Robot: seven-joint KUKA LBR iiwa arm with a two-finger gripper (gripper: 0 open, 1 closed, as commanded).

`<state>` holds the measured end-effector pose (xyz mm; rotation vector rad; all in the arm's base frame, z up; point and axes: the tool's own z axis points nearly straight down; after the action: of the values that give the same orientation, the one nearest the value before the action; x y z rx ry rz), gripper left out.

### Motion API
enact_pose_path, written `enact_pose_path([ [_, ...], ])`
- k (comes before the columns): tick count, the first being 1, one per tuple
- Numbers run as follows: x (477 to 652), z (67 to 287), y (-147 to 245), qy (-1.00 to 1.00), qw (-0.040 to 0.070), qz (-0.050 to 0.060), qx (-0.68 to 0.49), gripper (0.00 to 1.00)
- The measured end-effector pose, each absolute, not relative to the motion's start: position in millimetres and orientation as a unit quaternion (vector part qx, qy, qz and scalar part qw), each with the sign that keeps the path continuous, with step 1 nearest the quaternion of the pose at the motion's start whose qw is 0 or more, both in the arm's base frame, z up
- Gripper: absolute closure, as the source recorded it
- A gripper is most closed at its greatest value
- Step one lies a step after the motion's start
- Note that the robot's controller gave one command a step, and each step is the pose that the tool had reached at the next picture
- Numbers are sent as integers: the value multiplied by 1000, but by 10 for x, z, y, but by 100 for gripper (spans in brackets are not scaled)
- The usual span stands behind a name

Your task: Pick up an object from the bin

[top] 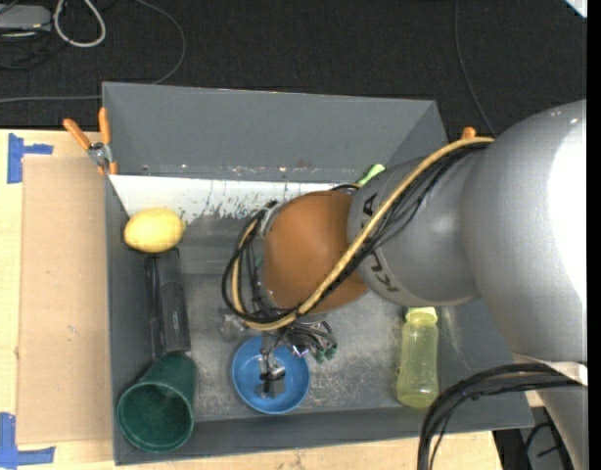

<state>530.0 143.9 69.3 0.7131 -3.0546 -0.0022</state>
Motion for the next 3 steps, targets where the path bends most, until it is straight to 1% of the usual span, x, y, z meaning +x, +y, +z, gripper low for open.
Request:
enact_pose_path([
  [1, 5302, 682, 1366, -991, 6, 0, 130, 0],
  [2, 5299, 687, 1435, -975, 3, -1, 222, 0],
  [3, 5302, 680, 1383, -989, 6, 0, 145, 100],
])
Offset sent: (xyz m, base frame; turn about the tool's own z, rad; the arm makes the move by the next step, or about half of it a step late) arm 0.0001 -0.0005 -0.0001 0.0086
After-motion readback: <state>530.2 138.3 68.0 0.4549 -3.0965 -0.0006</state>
